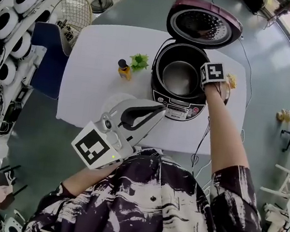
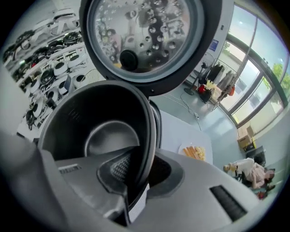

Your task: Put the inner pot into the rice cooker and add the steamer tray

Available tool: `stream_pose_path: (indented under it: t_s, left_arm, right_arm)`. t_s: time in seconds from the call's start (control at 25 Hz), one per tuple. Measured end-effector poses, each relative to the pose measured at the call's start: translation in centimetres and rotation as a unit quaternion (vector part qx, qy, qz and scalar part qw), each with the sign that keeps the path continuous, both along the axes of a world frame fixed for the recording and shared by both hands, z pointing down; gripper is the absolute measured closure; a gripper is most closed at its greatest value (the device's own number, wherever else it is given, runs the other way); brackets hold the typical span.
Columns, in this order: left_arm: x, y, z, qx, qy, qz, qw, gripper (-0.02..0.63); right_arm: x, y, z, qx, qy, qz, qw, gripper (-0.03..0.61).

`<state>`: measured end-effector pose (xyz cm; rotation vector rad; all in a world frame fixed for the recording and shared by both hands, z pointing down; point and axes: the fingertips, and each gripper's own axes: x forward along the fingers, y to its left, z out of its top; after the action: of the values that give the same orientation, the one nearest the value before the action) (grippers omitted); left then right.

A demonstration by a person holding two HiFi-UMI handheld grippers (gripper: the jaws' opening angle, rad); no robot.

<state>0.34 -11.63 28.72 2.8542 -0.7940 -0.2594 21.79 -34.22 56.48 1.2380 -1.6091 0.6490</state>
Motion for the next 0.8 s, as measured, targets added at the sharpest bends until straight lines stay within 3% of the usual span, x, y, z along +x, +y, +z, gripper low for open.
stream_pose_path:
  t_s: [0.36,0.48,0.6,0.8]
  left_arm:
    - [-0.51,0.06,0.02,0.000,-0.001,0.001,1.0000,0.609]
    - [-0.61,0.01,-0.11,0.001,0.001,0.003,1.0000,0.609]
    - [-0.76,0.06,-0.01,0.000,-0.001,0.006,1.0000,0.609]
    - [-0.80,0.22,0.00,0.003,-0.004,0.013,0.9999,0.609]
  right_arm:
    - [-0.26,0.26,0.41,-0.010,0.074,-0.073,0.995,0.524]
    - [-0.40,0.24,0.49,-0.009,0.075,-0.090,0.993,0.508]
    - [-0.60,0.18,0.40,-0.003,0.038,-0.080,0.996,0.499]
    - [0.16,0.59,0.13,0.011,-0.090,-0.003,0.996,0.506]
